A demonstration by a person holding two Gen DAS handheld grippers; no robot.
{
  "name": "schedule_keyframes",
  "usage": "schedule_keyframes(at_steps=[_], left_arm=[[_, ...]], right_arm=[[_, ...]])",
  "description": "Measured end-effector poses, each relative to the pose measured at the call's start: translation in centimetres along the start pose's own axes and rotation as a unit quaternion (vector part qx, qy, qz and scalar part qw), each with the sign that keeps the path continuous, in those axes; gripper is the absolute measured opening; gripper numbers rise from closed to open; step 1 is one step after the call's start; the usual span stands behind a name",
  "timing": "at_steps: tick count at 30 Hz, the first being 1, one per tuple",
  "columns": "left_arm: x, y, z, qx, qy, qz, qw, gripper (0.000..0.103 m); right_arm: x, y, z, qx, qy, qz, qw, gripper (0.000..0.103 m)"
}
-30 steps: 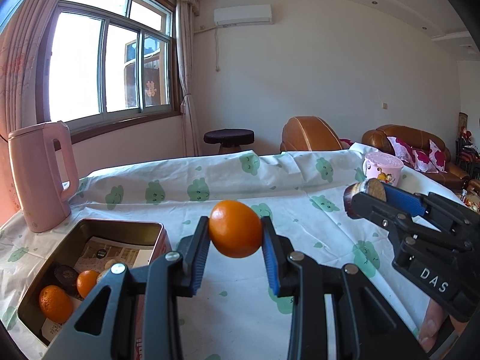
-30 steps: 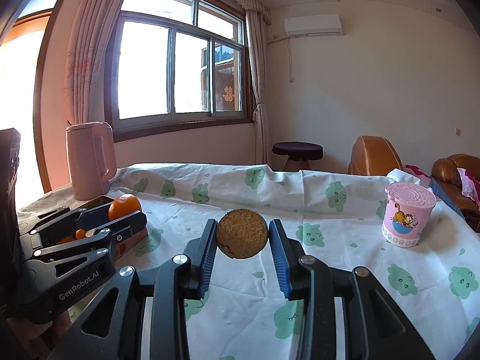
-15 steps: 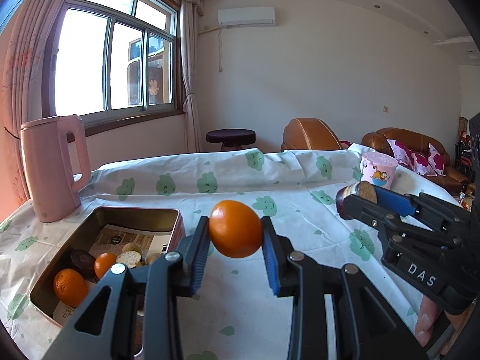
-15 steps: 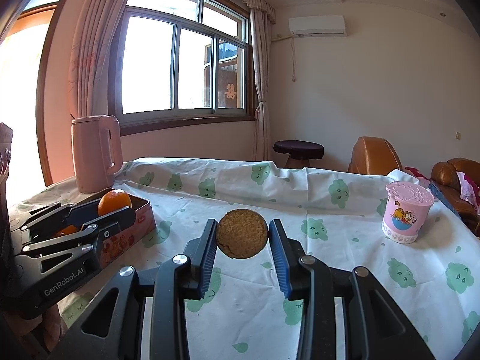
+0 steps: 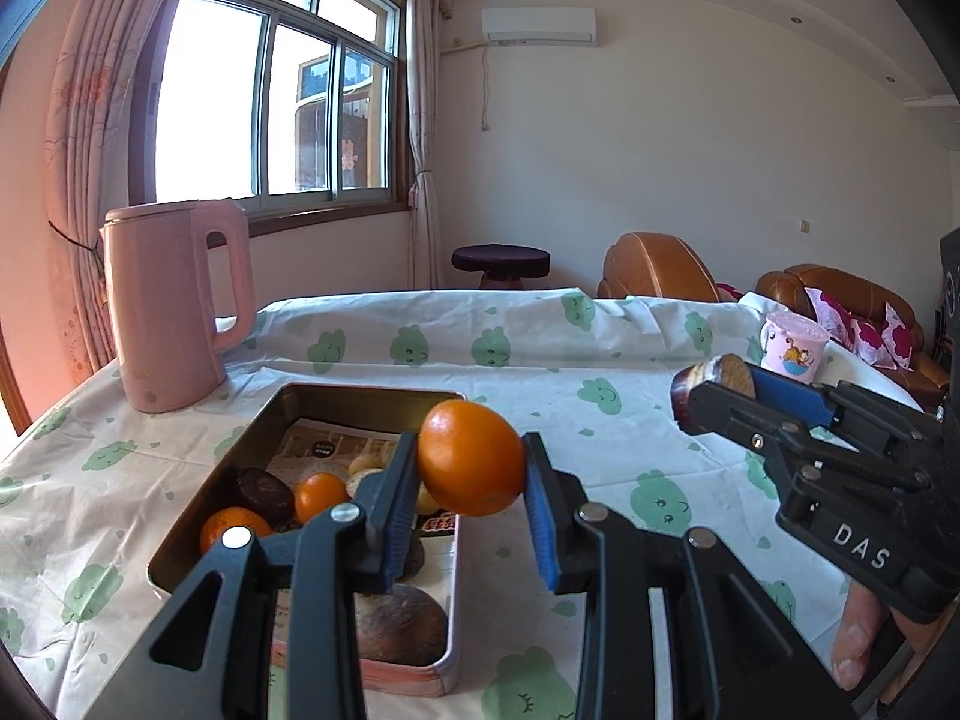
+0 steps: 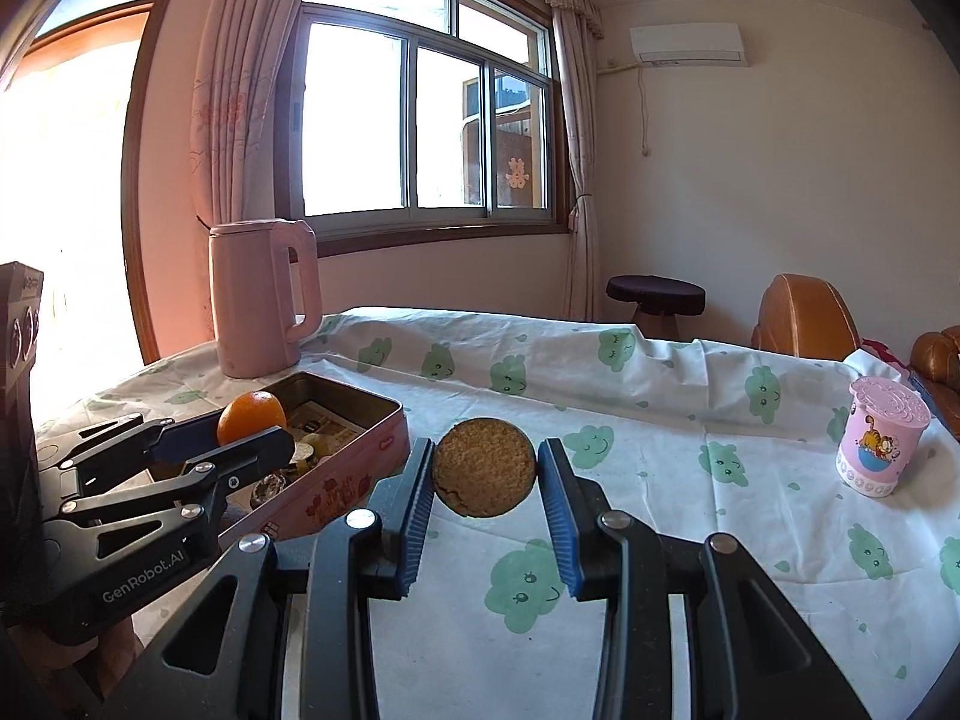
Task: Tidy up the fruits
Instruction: 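Lower the small orange and grain cake into the tin box and open both grippers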
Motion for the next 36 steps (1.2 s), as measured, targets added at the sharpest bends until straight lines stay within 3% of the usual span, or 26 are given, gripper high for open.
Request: schedule_keyframes(at_steps=[14,36], left_arm=[[-6.2,-0.5,0.6,-0.002,-0.022,0.052,0.9984,0.035],[-10.4,0.1,-0.9,-0.039,-0.041,0.076,0.9955,0.035]], right_arm=[[-5.9,2.1,3.2,0.007,-0.024,0.059,0.998,0.037],[-11.7,5.4,3.8,-0.014,-0.054,0.102,0.993,0.037]])
Point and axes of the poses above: each gripper's, at about its wrist camera, not at the fingertips, and y roughly the way its jaws point, x to its right, z to its top, the point moved 10 cm from there along y, roughly the way its jaws point, and after that the axes turned 12 degrees about -y, right-handed, at the moved point
